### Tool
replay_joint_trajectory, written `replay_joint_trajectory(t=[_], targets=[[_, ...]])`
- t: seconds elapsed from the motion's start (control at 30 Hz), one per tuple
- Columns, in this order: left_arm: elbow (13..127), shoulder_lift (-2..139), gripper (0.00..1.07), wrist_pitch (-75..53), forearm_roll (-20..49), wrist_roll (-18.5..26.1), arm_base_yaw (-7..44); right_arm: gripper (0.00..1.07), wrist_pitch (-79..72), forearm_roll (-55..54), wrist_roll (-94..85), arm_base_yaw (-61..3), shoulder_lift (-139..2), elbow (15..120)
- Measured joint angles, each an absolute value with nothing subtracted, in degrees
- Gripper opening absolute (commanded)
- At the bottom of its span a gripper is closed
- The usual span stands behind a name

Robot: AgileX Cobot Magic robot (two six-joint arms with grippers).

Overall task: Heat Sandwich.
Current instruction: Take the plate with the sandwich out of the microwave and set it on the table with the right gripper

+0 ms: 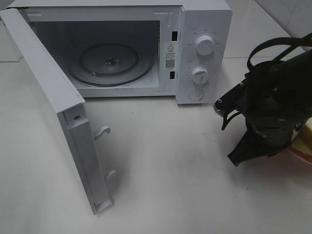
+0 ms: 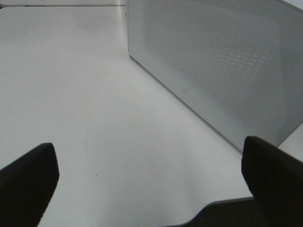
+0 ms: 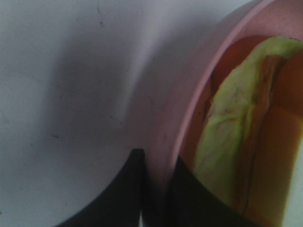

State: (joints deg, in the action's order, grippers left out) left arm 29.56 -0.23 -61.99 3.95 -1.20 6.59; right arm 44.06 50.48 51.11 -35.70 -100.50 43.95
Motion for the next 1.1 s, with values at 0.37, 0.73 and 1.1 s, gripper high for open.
replay_joint_trajectory(t=[0.37,0.73,1.1], targets=[[29.56,-0.23,0.98,-61.99,3.95,-1.20,6.59,0.05,43.89,50.65,57.01,-35.70,-108.92,44.75],[29.56,-0.23,0.98,-61.99,3.95,-1.20,6.59,0.13,43.77,51.28,60.50,-35.70,-111.21,44.86],[29.56,-0.23,0.98,-61.99,3.95,-1.20,6.59,0.41,44.40,49.85,58.21,-35.70,-110.01,44.92]])
